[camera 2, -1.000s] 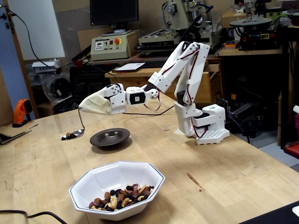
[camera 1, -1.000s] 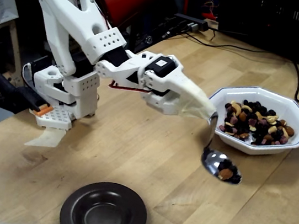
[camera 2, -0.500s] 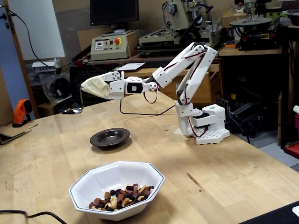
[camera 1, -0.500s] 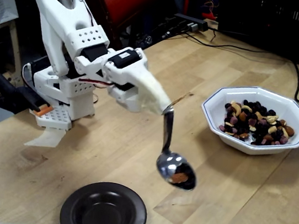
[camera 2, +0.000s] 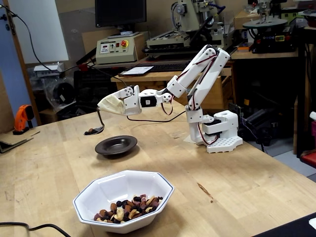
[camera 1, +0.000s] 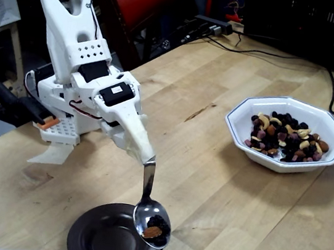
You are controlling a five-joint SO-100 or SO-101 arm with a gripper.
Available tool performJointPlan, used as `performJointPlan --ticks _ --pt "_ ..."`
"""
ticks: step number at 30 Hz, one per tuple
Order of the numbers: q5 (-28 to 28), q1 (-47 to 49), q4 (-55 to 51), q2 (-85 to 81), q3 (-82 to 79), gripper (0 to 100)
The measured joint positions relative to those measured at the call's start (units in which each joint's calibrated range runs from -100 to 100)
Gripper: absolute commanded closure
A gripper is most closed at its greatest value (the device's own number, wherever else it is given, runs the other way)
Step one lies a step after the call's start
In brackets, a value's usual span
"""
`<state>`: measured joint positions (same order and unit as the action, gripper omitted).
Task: Use spoon to transfer food from the white bowl to brown plate
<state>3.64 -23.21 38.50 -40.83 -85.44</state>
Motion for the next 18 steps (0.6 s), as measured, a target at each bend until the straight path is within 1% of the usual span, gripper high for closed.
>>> performJointPlan --ticks 18 --pt "0.05 -4.60 0.00 0.00 0.00 96"
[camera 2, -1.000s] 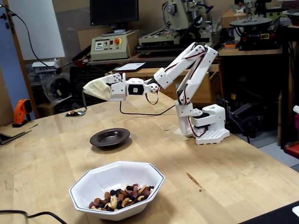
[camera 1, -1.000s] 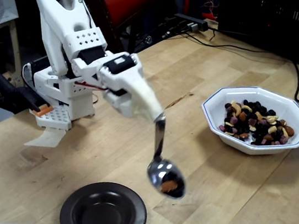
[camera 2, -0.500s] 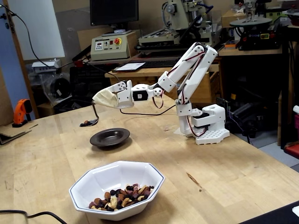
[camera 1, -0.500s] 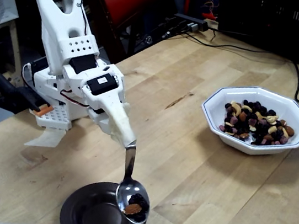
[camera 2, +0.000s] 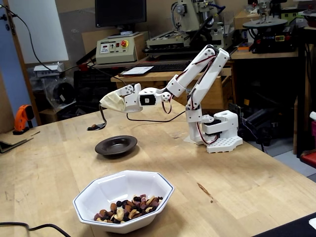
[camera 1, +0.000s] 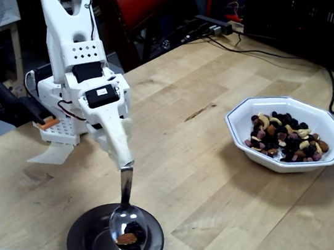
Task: Use spoon to transfer food from the white bowl to brown plate
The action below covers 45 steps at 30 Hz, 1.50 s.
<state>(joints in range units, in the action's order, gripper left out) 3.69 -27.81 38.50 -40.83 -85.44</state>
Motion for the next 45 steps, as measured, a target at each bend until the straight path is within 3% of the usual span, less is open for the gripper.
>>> performJointPlan --ticks 9,22,32,45 --pt "-0.20 -3.58 0.00 -1.63 -4.63 96" --pt "-0.20 -3.58 0.00 -23.70 -12.29 96" --pt "-0.49 -3.58 0.00 -24.56 -12.37 96" --pt "-6.01 -3.58 -0.56 -24.56 -12.46 96"
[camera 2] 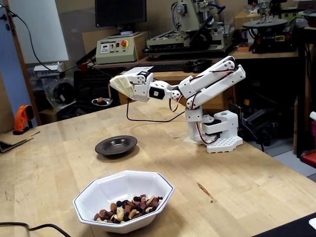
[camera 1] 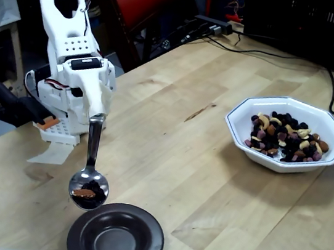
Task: Use spoon to transfer food from the white bowl to brown plate
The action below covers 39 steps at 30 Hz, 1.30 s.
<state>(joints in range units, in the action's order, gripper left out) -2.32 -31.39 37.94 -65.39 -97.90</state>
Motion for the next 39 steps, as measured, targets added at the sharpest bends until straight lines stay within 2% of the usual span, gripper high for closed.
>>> performJointPlan --ticks 11,39 --pt "-0.05 0.00 -10.28 1.55 0.00 96" --pt "-0.10 5.99 -11.48 2.40 0.00 96"
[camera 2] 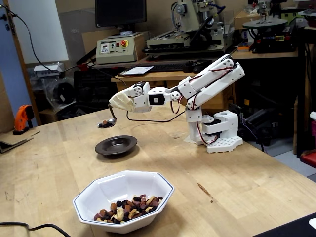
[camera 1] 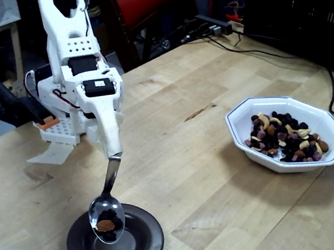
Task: Use spoon to transfer food from the white bowl to brown plate
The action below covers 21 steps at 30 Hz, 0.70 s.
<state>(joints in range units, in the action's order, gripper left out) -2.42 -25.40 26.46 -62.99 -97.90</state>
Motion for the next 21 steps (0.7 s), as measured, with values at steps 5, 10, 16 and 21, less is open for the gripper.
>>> performJointPlan --ticks 5,10,16,21 --pt "-2.88 0.00 0.00 0.00 0.00 96" --pt "-5.32 0.00 0.00 0.00 0.00 96" --pt "-6.01 0.00 0.00 0.00 0.00 96" --pt "-7.03 0.00 -0.24 0.00 0.00 96"
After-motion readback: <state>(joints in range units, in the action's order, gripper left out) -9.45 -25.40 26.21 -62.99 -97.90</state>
